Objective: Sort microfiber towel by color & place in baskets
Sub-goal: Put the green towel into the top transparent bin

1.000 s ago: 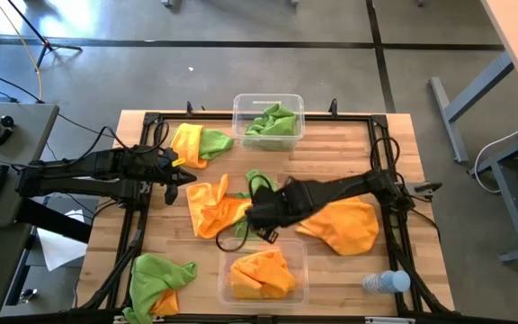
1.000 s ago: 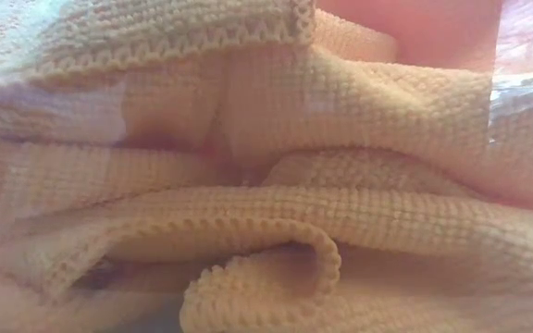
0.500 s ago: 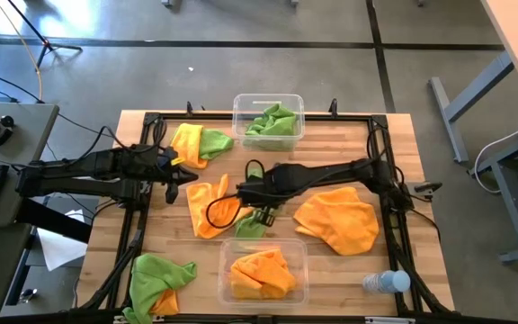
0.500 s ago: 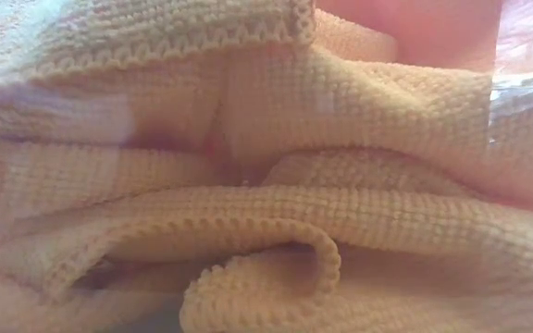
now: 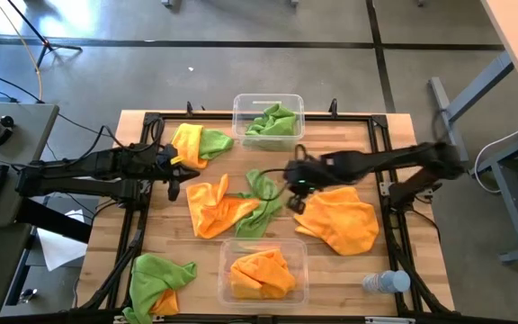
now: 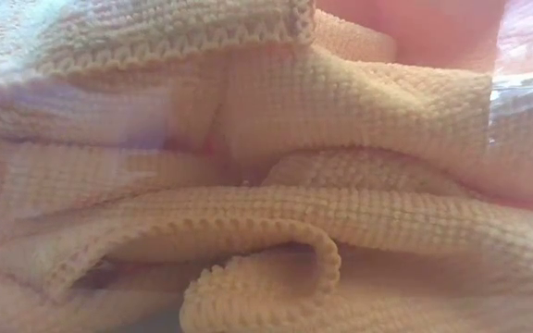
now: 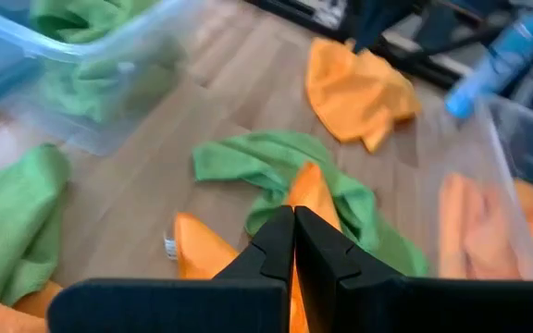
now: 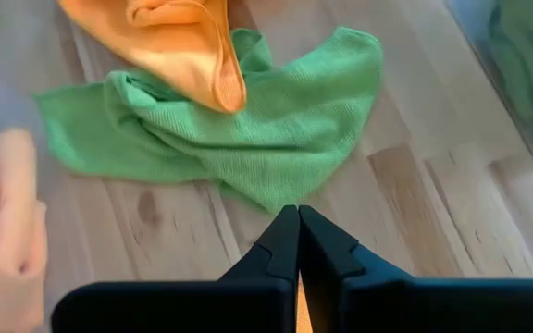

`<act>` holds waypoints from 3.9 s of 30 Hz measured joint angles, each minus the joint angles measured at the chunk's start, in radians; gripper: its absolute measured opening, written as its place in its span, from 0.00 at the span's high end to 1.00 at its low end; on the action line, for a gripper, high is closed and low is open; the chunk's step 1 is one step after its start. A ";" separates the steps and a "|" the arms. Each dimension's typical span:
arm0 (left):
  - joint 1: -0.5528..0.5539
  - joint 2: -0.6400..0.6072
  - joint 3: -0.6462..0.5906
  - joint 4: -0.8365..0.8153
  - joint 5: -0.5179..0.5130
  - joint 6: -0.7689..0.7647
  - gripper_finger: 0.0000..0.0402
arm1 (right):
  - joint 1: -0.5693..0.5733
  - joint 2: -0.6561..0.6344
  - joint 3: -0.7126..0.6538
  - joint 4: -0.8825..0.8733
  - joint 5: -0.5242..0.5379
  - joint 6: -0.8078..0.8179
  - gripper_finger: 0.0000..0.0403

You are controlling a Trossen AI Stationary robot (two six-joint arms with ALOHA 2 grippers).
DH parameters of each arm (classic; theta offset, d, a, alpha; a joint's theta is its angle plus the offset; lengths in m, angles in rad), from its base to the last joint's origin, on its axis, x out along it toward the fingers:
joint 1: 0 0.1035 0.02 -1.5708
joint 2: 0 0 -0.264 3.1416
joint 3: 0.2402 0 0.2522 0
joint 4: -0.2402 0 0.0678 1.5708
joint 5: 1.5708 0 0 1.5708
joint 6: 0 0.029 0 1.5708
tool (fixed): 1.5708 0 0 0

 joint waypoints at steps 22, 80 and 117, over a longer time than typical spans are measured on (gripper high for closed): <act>-0.031 0.421 0.293 -0.149 -0.061 -0.138 1.00 | -0.098 -0.496 -0.544 0.207 0.031 0.027 1.00; -0.892 1.091 0.629 -0.699 0.324 -0.945 0.73 | -0.224 -0.495 -0.556 0.216 -0.080 -0.261 1.00; -0.944 0.974 0.632 -0.779 0.199 -1.013 0.89 | -0.224 -0.495 -0.556 0.216 -0.080 -0.256 1.00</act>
